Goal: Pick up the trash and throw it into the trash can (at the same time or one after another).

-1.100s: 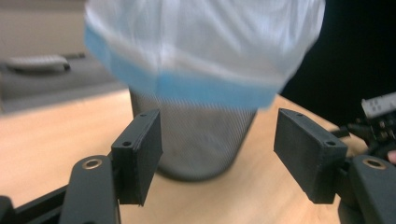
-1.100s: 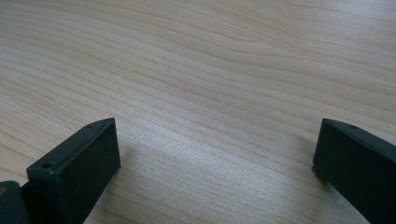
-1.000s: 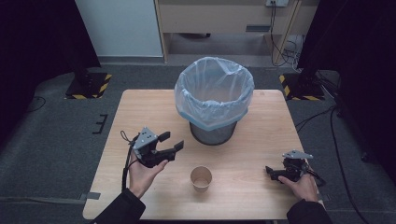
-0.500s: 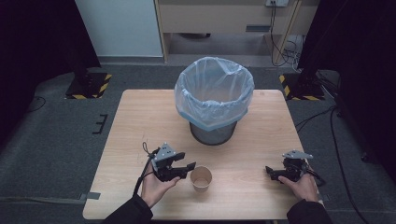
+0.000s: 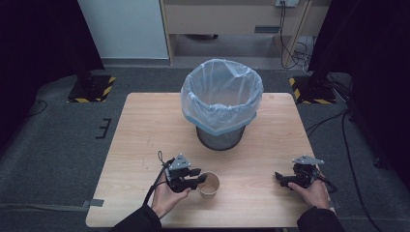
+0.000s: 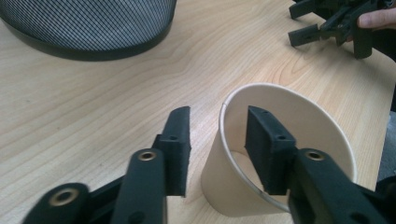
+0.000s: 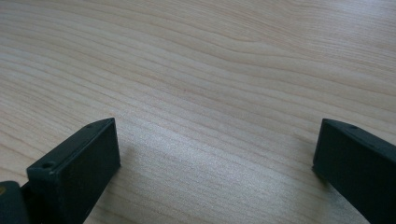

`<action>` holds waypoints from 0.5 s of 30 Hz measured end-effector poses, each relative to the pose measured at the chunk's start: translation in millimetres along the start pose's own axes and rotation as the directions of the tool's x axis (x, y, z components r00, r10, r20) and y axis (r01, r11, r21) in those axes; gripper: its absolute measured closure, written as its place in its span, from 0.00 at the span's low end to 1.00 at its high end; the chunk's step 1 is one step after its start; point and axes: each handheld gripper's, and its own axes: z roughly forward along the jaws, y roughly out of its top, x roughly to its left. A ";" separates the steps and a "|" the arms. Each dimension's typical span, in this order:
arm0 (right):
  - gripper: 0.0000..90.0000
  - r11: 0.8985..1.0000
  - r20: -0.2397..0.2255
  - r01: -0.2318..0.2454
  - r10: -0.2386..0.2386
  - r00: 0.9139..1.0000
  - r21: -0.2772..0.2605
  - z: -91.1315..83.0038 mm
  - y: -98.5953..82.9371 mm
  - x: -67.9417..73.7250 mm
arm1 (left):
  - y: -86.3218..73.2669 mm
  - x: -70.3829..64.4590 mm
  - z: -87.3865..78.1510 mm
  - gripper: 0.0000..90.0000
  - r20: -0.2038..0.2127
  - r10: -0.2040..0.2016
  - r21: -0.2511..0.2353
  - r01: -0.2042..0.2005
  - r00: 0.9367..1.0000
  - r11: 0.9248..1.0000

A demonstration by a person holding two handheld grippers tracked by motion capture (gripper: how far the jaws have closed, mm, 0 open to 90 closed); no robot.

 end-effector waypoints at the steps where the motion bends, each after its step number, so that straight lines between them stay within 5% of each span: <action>1: 0.01 1.000 0.000 0.000 0.000 1.000 0.000 0.0 0.0 0.0 | 0.0 -0.1 0.3 0.74 0.000 -0.001 0.004 0.001 1.000 1.000; 8: 0.01 1.000 0.000 0.000 0.000 1.000 0.000 0.0 0.0 0.0 | -0.3 -1.1 1.2 0.91 -0.001 -0.020 0.030 0.020 1.000 0.999; 15: 0.01 1.000 0.000 0.000 0.000 1.000 0.000 0.0 0.0 0.0 | 1.4 -2.3 -0.5 0.92 0.002 -0.018 0.021 0.018 1.000 1.000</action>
